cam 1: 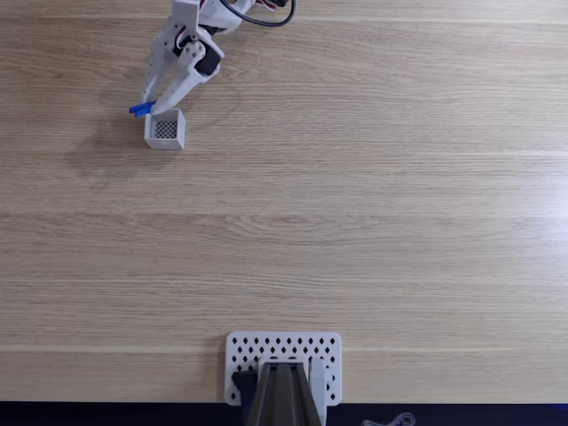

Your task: Grasp a peg and put it in the crate.

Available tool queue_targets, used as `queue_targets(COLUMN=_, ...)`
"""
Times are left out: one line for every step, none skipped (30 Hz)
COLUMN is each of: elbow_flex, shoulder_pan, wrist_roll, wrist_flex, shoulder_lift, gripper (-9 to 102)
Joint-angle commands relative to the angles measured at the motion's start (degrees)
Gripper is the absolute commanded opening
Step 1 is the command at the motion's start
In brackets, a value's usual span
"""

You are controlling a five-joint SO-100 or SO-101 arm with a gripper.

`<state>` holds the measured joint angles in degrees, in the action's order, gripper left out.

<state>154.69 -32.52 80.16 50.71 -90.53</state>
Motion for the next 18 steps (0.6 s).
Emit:
queue_targets(elbow_flex=-1.1, shoulder_pan=0.1, wrist_roll=-0.7, wrist_flex=2.2, shoulder_lift=-0.4, gripper=0)
queue_targets(elbow_flex=-1.1, shoulder_pan=0.1, wrist_roll=-0.7, wrist_flex=2.2, shoulder_lift=-0.3, gripper=0)
queue_targets(elbow_flex=-1.1, shoulder_pan=0.1, wrist_roll=-0.7, wrist_flex=2.2, shoulder_lift=0.1, gripper=0)
queue_targets(elbow_flex=-1.1, shoulder_pan=0.2, wrist_roll=-0.7, wrist_flex=2.2, shoulder_lift=0.6, gripper=0)
queue_targets(elbow_flex=-1.2, shoulder_pan=0.2, wrist_roll=-0.5, wrist_flex=2.2, shoulder_lift=1.2, gripper=0)
queue_targets(elbow_flex=-1.2, shoulder_pan=0.3, wrist_roll=-0.4, wrist_flex=2.5, shoulder_lift=1.8, gripper=0)
queue_targets(elbow_flex=-1.2, shoulder_pan=0.5, wrist_roll=-0.5, wrist_flex=2.7, shoulder_lift=2.4, gripper=0)
queue_targets(elbow_flex=-1.3, shoulder_pan=1.1, wrist_roll=-0.7, wrist_flex=2.9, shoulder_lift=2.9, gripper=0)
queue_targets(elbow_flex=-1.3, shoulder_pan=1.5, wrist_roll=-0.7, wrist_flex=2.9, shoulder_lift=3.3, gripper=0)
queue_targets(elbow_flex=-1.3, shoulder_pan=1.8, wrist_roll=-0.7, wrist_flex=3.0, shoulder_lift=3.7, gripper=0)
queue_targets(elbow_flex=-1.3, shoulder_pan=2.1, wrist_roll=-0.8, wrist_flex=3.0, shoulder_lift=4.0, gripper=0)
queue_targets(elbow_flex=-1.3, shoulder_pan=2.2, wrist_roll=-0.8, wrist_flex=3.0, shoulder_lift=4.3, gripper=0)
queue_targets(elbow_flex=-1.3, shoulder_pan=2.3, wrist_roll=-0.8, wrist_flex=3.0, shoulder_lift=4.5, gripper=0)
queue_targets(elbow_flex=-1.3, shoulder_pan=2.4, wrist_roll=-0.8, wrist_flex=3.0, shoulder_lift=4.6, gripper=0)
queue_targets(elbow_flex=-1.3, shoulder_pan=2.4, wrist_roll=-0.8, wrist_flex=3.0, shoulder_lift=4.6, gripper=0)
queue_targets(elbow_flex=-1.3, shoulder_pan=2.4, wrist_roll=-0.8, wrist_flex=3.0, shoulder_lift=4.6, gripper=1)
queue_targets(elbow_flex=-1.3, shoulder_pan=2.4, wrist_roll=-0.8, wrist_flex=3.0, shoulder_lift=4.6, gripper=1)
queue_targets(elbow_flex=-1.3, shoulder_pan=2.4, wrist_roll=-0.8, wrist_flex=3.0, shoulder_lift=4.6, gripper=1)
